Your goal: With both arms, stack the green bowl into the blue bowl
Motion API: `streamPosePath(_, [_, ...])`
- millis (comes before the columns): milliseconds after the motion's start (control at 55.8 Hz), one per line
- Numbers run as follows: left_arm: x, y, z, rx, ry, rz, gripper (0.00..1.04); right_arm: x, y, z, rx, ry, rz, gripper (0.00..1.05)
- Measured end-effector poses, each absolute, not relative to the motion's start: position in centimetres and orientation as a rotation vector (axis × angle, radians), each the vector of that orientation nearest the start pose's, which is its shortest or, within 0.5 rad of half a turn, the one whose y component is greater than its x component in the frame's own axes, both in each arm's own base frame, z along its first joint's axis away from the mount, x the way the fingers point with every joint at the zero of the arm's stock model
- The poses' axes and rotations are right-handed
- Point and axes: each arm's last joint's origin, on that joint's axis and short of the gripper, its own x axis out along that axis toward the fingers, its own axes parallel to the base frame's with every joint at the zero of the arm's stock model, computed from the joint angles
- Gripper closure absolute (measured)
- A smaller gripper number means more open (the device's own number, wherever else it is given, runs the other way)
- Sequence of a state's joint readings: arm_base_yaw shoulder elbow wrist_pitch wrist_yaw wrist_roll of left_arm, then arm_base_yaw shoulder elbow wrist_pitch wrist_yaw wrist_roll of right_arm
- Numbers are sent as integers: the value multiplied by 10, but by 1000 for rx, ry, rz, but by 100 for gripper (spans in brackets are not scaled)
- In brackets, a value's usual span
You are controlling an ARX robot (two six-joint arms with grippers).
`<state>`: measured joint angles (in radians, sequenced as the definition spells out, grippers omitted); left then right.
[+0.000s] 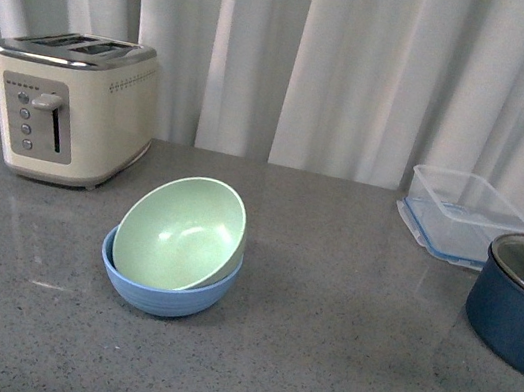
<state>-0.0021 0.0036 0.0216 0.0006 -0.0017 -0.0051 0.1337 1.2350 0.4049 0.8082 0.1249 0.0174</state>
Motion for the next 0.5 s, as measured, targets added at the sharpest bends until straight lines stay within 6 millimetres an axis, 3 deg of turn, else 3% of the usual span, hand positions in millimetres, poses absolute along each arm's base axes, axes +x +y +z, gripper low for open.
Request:
streamPosePath(143, [97, 0, 171, -5, -19, 0, 7, 212, 19, 202, 1, 4, 3, 104])
streamPosePath(502, [97, 0, 171, -5, -19, 0, 7, 172, 1, 182, 3, 11, -2, 104])
